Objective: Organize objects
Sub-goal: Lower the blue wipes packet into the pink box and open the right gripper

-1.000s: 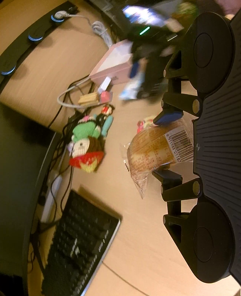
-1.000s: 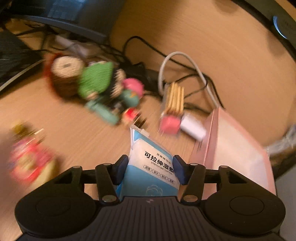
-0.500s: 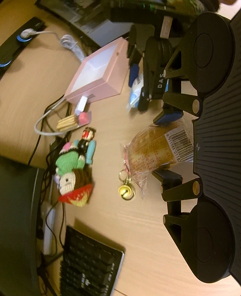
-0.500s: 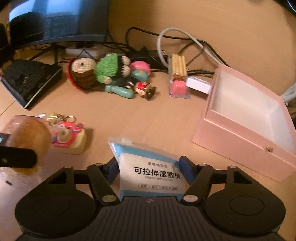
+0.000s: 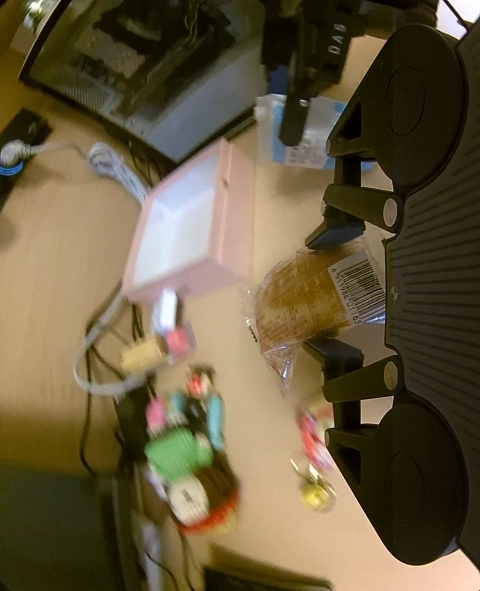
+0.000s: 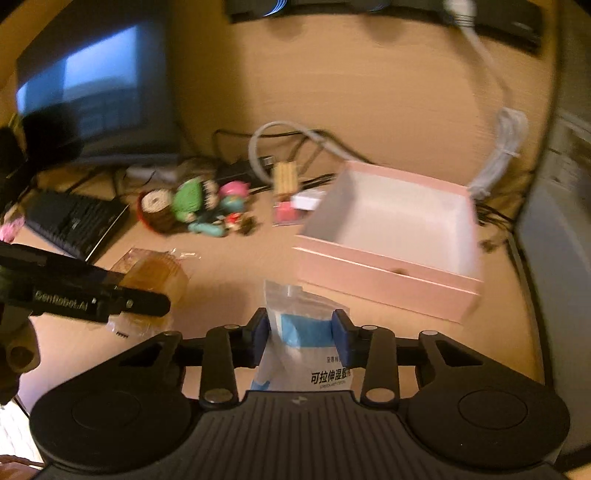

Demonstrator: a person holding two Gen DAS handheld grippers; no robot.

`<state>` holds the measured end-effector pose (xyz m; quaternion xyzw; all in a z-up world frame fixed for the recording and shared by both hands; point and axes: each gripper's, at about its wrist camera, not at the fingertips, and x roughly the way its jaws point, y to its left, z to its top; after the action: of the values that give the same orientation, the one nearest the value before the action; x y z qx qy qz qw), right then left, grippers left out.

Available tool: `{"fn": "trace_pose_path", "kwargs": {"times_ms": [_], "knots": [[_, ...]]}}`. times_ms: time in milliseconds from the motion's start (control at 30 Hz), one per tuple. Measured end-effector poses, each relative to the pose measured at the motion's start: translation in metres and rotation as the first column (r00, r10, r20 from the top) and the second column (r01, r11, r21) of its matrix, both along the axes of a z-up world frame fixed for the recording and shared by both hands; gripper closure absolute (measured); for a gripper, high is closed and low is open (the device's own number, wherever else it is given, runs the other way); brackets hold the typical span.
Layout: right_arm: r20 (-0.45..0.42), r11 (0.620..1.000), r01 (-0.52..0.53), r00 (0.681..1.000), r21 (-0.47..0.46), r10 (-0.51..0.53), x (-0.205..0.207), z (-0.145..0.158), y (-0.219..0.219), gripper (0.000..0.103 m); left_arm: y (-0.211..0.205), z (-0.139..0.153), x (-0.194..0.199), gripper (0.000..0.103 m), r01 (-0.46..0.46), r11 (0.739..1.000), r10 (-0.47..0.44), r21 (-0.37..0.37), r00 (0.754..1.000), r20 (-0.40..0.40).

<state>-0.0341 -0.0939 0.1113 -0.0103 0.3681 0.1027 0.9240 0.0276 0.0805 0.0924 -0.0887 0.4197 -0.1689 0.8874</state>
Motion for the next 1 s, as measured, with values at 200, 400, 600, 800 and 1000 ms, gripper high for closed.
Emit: {"fn": "trace_pose_path", "kwargs": {"times_ms": [200, 400, 600, 800, 1000], "knots": [[-0.029, 0.996, 0.070, 0.997, -0.046, -0.072, 0.000, -0.031, -0.032, 0.067, -0.036, 0.000, 0.016, 0.046, 0.039, 0.999, -0.039, -0.016, 0.999, 0.011], [-0.051, 0.986, 0.091, 0.994, -0.142, -0.099, -0.004, -0.073, -0.034, 0.047, -0.041, -0.012, 0.012, 0.046, 0.024, 1.000, -0.024, -0.003, 0.999, -0.030], [-0.126, 0.982, 0.138, 0.980, -0.128, -0.154, -0.006, -0.075, -0.047, 0.027, -0.039, -0.014, 0.006, 0.046, 0.025, 1.000, -0.025, 0.007, 0.999, -0.046], [-0.257, 0.959, 0.283, 0.929, 0.027, -0.267, -0.010, -0.078, -0.074, 0.019, -0.045, -0.017, 0.013, 0.046, 0.039, 0.999, -0.039, 0.000, 0.998, -0.053], [-0.240, 0.969, 0.246, 0.943, 0.033, -0.232, -0.015, -0.071, -0.063, 0.051, -0.063, 0.018, 0.054, 0.046, 0.057, 0.998, -0.056, -0.016, 0.997, 0.060]]}}
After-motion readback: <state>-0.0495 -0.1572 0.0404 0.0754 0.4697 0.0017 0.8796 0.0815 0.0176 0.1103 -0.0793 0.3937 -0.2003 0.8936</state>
